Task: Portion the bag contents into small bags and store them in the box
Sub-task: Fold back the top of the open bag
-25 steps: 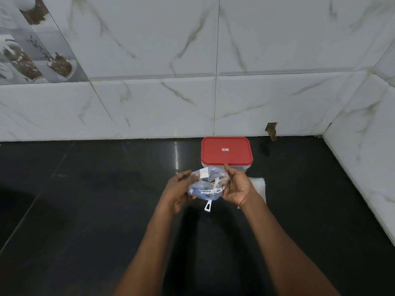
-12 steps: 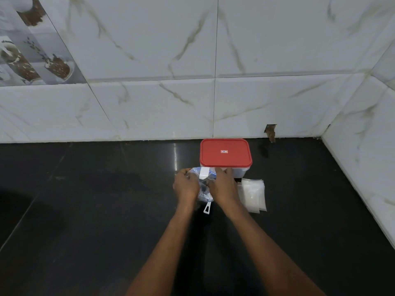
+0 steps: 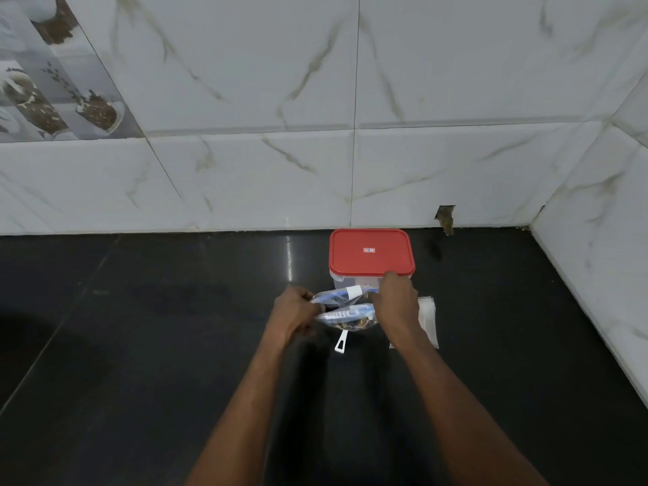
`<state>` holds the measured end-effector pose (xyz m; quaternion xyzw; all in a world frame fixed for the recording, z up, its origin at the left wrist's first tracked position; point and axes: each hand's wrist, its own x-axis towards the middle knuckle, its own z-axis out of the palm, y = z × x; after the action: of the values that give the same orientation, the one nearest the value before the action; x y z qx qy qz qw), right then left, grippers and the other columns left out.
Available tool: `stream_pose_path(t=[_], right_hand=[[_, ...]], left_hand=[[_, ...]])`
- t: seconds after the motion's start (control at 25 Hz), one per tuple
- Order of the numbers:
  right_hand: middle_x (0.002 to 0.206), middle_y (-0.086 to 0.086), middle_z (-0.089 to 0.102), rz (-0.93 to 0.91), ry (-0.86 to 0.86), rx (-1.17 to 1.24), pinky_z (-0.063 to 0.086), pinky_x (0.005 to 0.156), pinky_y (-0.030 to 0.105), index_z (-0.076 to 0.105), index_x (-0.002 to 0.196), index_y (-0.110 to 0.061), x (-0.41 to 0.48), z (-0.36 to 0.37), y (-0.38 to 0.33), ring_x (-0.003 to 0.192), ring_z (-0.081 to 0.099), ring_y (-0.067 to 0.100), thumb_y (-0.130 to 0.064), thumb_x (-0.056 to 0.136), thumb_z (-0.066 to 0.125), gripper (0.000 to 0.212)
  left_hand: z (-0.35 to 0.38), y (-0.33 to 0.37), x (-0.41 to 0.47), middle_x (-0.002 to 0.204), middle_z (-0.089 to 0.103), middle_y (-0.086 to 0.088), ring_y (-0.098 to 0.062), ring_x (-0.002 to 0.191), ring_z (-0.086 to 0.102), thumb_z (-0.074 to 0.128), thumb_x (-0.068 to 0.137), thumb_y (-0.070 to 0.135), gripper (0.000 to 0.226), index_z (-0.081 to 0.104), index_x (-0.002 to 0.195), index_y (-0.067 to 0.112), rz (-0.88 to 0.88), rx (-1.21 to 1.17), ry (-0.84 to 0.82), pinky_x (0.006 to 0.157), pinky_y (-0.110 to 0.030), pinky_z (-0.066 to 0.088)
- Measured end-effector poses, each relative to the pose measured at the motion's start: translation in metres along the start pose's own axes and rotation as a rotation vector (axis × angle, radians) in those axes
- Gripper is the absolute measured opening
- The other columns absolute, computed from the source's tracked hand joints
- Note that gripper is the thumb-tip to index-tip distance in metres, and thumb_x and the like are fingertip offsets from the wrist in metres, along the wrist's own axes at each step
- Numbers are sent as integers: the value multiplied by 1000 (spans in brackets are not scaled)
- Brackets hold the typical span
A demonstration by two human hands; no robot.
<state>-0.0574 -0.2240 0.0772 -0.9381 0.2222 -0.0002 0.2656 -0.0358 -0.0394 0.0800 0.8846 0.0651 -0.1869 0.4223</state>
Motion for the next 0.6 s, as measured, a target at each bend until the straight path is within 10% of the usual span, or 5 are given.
stream_pose_path(t=[0.16, 0.32, 0.6], right_hand=[[76, 13, 69, 14, -103, 297, 58, 60, 38, 65, 73, -3, 4, -2, 2, 70, 68, 28, -10, 78, 77, 14], [85, 22, 71, 233, -177, 667, 60, 65, 55, 65, 71, -7, -7, 1, -1, 74, 72, 34, 4, 84, 66, 17], [83, 12, 69, 475, -503, 1099, 53, 58, 38, 63, 97, -4, -14, -15, 4, 72, 67, 24, 8, 92, 55, 15]], left_hand=[[5, 0, 4, 63, 64, -12, -21, 57, 57, 70, 88, 29, 32, 67, 65, 6, 30, 23, 23, 55, -30, 49], [12, 2, 7, 81, 74, -22, -26, 66, 66, 76, 76, 33, 27, 73, 79, 6, -36, -319, 137, 68, -47, 60], [15, 2, 4, 76, 67, -13, -20, 59, 60, 60, 101, 21, 21, 67, 87, 7, -313, -740, -121, 48, -26, 49]])
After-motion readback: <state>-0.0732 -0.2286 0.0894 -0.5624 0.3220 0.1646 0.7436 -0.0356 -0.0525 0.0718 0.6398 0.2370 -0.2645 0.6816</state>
